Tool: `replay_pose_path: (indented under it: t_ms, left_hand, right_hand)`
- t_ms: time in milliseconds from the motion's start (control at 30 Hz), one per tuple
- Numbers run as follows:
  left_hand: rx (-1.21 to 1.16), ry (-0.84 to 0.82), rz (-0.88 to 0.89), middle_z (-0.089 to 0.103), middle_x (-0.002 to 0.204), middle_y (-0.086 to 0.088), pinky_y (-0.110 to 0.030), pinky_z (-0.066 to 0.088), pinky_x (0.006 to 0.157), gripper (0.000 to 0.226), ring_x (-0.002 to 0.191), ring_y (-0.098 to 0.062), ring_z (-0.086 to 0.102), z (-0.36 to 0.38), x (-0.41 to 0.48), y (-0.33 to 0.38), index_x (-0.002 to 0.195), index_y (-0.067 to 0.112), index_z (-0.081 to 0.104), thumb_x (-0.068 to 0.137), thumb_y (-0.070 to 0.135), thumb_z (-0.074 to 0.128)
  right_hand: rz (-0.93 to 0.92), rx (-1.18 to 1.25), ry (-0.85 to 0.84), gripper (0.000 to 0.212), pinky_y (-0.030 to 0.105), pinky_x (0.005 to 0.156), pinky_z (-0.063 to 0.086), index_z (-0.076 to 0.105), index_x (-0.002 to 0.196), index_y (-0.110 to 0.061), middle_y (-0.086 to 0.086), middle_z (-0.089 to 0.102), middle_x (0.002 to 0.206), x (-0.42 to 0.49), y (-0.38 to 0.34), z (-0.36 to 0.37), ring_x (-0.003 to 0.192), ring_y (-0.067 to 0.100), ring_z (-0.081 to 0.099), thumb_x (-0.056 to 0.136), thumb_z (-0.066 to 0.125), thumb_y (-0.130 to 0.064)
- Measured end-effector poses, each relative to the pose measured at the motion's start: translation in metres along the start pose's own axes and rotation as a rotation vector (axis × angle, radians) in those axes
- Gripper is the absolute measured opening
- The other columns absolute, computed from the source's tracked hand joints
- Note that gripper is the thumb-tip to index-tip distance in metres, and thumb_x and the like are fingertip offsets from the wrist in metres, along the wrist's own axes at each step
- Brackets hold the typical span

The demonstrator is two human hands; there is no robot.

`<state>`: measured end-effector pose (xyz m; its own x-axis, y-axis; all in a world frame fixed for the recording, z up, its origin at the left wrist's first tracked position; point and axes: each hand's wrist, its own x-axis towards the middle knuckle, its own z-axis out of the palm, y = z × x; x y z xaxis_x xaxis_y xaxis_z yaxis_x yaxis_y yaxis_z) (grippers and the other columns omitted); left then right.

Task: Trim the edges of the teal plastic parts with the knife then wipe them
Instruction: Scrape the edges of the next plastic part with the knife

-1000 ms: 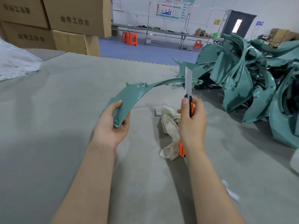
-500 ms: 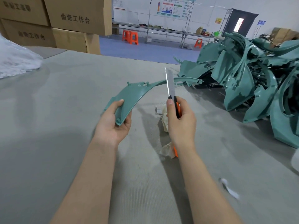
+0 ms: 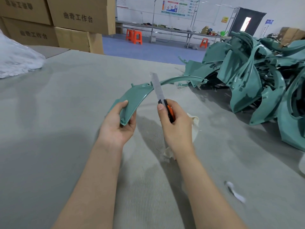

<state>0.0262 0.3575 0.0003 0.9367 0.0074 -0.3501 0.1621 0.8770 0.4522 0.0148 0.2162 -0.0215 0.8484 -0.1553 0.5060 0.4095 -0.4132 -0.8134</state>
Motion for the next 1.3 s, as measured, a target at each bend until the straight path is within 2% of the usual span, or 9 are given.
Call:
replay_pose_path:
  t_ms: [433,533,667,800,867,933,1067,1200,1300]
  left_hand:
    - [-0.034,0.034,0.014,0.066,0.072,-0.005,-0.015,0.045,0.037,0.005,0.052,-0.013,0.063,0.000,0.002,0.001,0.084,0.008,0.060,0.087,0.006,0.062]
    - [-0.050,0.045,0.038,0.065,0.080,-0.007,-0.017,0.049,0.042,0.007,0.056,-0.013,0.064,-0.001,0.004,0.001,0.092,0.007,0.059,0.087,0.005,0.063]
    - [-0.074,0.070,0.056,0.063,0.072,-0.005,-0.017,0.049,0.043,0.011,0.050,-0.011,0.063,-0.004,0.008,0.002,0.096,0.006,0.058,0.087,0.006,0.063]
    - [-0.088,0.084,0.069,0.058,0.076,-0.003,-0.020,0.051,0.049,0.003,0.062,-0.013,0.058,-0.005,0.010,0.005,0.091,0.009,0.057,0.089,0.009,0.059]
    - [-0.143,0.079,0.073,0.063,0.089,-0.007,-0.017,0.049,0.044,0.006,0.076,-0.017,0.062,-0.004,0.008,0.006,0.096,0.007,0.058,0.090,0.007,0.058]
    - [-0.173,0.096,0.068,0.065,0.105,-0.010,-0.017,0.050,0.044,0.019,0.092,-0.022,0.063,-0.004,0.007,0.005,0.109,0.007,0.059,0.090,0.006,0.058]
    - [-0.188,0.085,0.048,0.063,0.110,-0.010,-0.017,0.050,0.044,0.030,0.094,-0.022,0.062,0.000,0.003,0.003,0.121,0.008,0.058,0.091,0.005,0.055]
    - [-0.239,0.038,0.022,0.063,0.110,-0.012,-0.019,0.050,0.044,0.037,0.088,-0.023,0.063,0.004,0.000,0.002,0.128,0.003,0.055,0.091,0.003,0.052]
    - [-0.270,0.002,0.027,0.063,0.112,-0.012,-0.019,0.052,0.047,0.039,0.094,-0.024,0.062,0.003,-0.001,0.003,0.130,0.001,0.053,0.092,0.002,0.049]
  right_hand:
    - [-0.031,-0.029,-0.031,0.015,0.023,0.058,0.035,0.064,0.100,-0.028,-0.018,0.050,0.059,-0.002,-0.001,0.001,0.056,0.005,0.046,0.095,0.056,-0.039]
    - [-0.102,-0.113,-0.108,0.012,0.024,0.057,0.037,0.065,0.101,-0.029,-0.014,0.053,0.061,-0.007,-0.005,0.004,0.059,0.003,0.049,0.094,0.058,-0.036]
    - [-0.149,-0.177,-0.224,0.013,0.032,0.062,0.045,0.067,0.101,-0.028,-0.015,0.053,0.060,-0.010,-0.008,0.009,0.059,0.005,0.049,0.093,0.060,-0.035]
    - [-0.149,-0.219,-0.345,0.016,0.024,0.063,0.043,0.066,0.105,-0.032,-0.021,0.054,0.063,-0.014,-0.011,0.010,0.062,0.000,0.049,0.092,0.061,-0.039]
    - [-0.113,-0.152,-0.230,0.021,0.018,0.068,0.042,0.061,0.113,-0.027,-0.019,0.059,0.076,-0.008,-0.012,0.004,0.071,-0.001,0.054,0.094,0.059,-0.035]
    - [-0.001,-0.032,-0.134,0.019,0.024,0.078,0.048,0.053,0.114,-0.025,-0.009,0.063,0.090,0.002,-0.012,-0.010,0.084,0.007,0.063,0.097,0.054,-0.031]
    - [-0.010,-0.014,-0.206,0.010,0.021,0.056,0.050,0.051,0.097,-0.030,-0.007,0.061,0.067,0.004,-0.010,-0.025,0.058,0.010,0.065,0.094,0.059,-0.025]
    - [-0.126,-0.192,-0.157,0.024,0.022,0.066,0.045,0.056,0.114,-0.029,-0.016,0.056,0.069,-0.004,-0.015,-0.014,0.066,0.004,0.055,0.094,0.053,-0.042]
    - [-0.136,-0.278,-0.259,0.043,0.035,0.074,0.046,0.053,0.115,-0.023,-0.012,0.060,0.082,-0.011,-0.020,-0.008,0.082,0.015,0.060,0.096,0.033,-0.055]
